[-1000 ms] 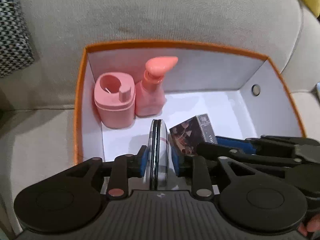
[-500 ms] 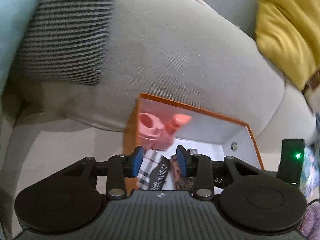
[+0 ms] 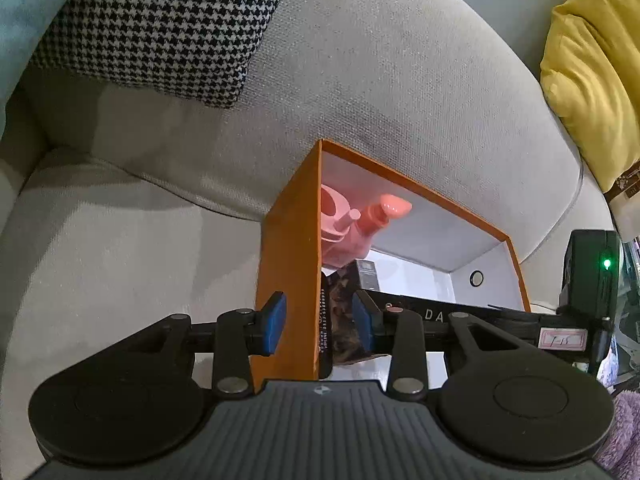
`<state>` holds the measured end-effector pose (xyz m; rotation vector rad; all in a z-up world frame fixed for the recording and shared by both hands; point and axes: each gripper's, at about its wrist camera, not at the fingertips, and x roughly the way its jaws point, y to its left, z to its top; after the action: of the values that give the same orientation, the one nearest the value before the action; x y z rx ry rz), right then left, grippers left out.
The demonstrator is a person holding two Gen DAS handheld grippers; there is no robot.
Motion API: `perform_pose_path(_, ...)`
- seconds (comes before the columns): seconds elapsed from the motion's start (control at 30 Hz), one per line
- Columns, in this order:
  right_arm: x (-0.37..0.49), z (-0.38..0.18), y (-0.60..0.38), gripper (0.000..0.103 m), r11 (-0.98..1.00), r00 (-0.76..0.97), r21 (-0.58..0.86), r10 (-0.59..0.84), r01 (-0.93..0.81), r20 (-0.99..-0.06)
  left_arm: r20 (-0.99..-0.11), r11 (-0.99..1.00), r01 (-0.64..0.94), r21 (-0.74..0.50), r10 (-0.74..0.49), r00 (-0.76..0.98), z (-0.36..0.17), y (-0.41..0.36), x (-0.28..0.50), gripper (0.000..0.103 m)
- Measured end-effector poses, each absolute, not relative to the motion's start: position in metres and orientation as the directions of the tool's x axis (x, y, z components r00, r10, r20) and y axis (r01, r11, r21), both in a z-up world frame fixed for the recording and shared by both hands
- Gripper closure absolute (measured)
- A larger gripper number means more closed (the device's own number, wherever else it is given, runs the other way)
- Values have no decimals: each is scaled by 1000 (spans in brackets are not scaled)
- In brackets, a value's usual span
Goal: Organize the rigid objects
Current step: 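Lower the tin and card into the box beside the pink items and release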
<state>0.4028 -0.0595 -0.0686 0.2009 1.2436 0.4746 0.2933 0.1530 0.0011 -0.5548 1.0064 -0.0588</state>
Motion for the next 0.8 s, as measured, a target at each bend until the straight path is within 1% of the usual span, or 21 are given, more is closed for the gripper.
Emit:
perform_pose_path(0.2,409,-73,-69,79,878,195,435,471,-201,-860,-780,856,-205,-474,-301,549,2,155,292,60)
perform_pose_path(0.27,411,-72,-71,79,887,180,412,449,-209,-875,-780,855,-205,-476,-302,548,2,154,293,60)
perform_pose_path(0.4,409,-74,-69,73,915,167,309,358,-261,-919,-775,850,-205,-485,-309,551,2,151,293,60)
perform_pose_path(0.57,408,-84,-70,66,927,138,269,312,-263,-940,-775,853,-203,-482,-306,554,3,148,293,60)
perform_pose_path(0.6,408,-86,-70,63,929,129,258,300,-266,-945,-776,854,-203,-479,-304,553,3,148,293,60)
perform_pose_path(0.73,407,-93,-63,63,923,128,245,293,-298,-948,-776,858,-194,-476,-305,552,3,147,294,60)
perform_pose_path(0.8,406,-92,-57,67,916,132,228,284,-329,-950,-775,857,-193,-477,-307,552,3,147,295,60)
